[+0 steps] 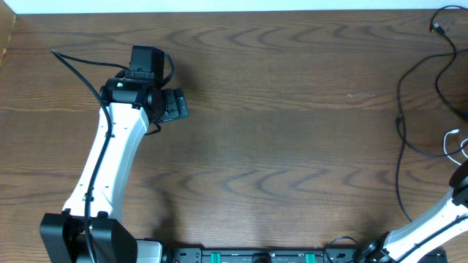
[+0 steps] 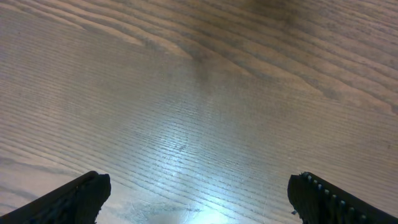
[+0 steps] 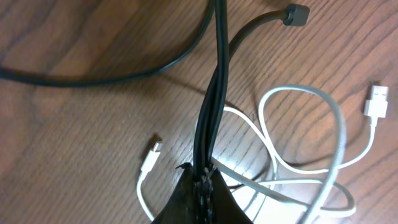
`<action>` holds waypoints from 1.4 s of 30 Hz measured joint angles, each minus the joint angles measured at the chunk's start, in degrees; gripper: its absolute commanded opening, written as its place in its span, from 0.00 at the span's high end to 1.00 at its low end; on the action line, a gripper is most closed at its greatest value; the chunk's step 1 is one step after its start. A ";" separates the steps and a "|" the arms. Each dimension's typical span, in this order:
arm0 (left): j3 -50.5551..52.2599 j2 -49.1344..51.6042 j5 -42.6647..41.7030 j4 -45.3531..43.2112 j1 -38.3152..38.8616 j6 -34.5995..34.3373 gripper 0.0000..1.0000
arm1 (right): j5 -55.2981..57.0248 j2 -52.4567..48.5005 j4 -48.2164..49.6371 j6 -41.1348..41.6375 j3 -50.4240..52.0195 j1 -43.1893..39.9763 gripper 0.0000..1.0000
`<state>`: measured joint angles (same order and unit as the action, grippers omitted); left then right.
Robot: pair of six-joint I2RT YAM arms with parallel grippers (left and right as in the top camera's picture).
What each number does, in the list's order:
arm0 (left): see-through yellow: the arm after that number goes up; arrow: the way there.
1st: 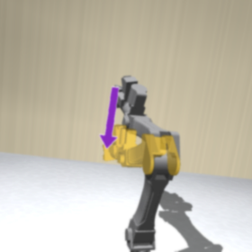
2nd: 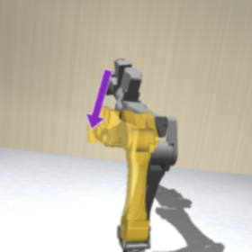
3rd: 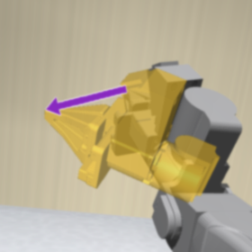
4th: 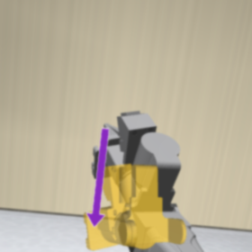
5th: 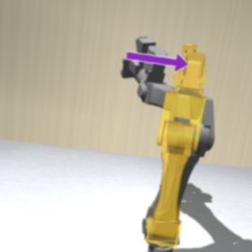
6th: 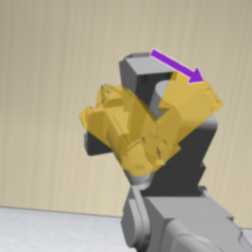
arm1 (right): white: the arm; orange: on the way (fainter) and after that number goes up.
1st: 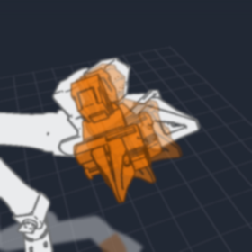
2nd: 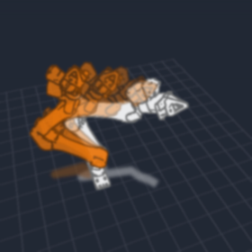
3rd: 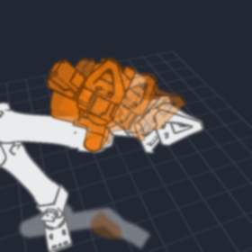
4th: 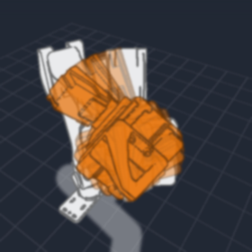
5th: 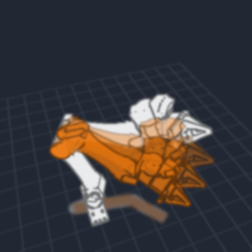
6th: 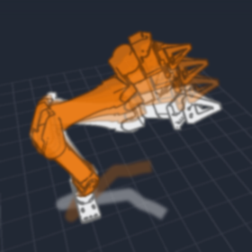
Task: Untangle cables
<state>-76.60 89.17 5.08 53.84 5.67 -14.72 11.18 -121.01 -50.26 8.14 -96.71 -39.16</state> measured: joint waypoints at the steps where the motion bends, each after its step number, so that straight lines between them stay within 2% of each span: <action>1: 0.00 0.00 0.00 0.00 0.00 0.00 0.03 | -0.44 0.00 0.26 0.22 0.00 -0.28 0.89; 3: 0.00 0.00 0.00 0.00 0.00 0.00 0.03 | -1.42 0.00 0.61 0.68 0.00 -0.35 0.56; 4: 0.00 0.00 0.00 0.00 0.00 0.00 0.03 | -2.10 0.00 0.92 0.85 0.00 -0.33 0.44; 6: 0.00 0.00 0.00 0.00 0.00 0.00 0.03 | -4.87 0.00 1.86 1.29 0.00 -0.26 0.30; 8: 0.00 0.00 0.00 0.00 0.00 0.00 0.03 | -8.50 0.00 2.60 1.42 0.00 -0.26 0.28; 10: 0.00 0.00 0.00 0.00 0.00 0.00 0.03 | -12.41 0.00 3.34 0.28 0.00 -0.20 0.20; 16: 0.00 0.00 0.00 0.00 0.00 -0.02 0.03 | -19.82 1.90 3.72 -5.99 0.00 2.34 0.16; 24: 0.00 0.00 0.00 0.00 0.00 0.00 0.03 | -22.38 10.25 2.62 -11.82 -0.11 10.84 0.10; 31: 0.00 0.00 0.00 0.02 0.00 0.00 0.03 | -23.17 12.57 -9.55 -13.64 -0.74 21.05 0.10; 34: 0.00 0.00 0.00 0.02 0.00 0.00 0.03 | -22.86 12.52 -15.82 -13.99 -0.72 25.35 0.01; 38: 0.00 0.00 0.00 0.00 0.00 0.00 0.03 | -19.85 12.52 -22.03 -14.10 -0.61 28.96 0.01; 42: 0.00 0.00 0.00 -0.02 0.00 0.00 0.03 | -15.32 12.52 -21.97 -12.26 2.95 29.31 0.02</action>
<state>-76.60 89.17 5.08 53.82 5.67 -14.72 -4.14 -108.49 -72.23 -4.12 -93.76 -9.85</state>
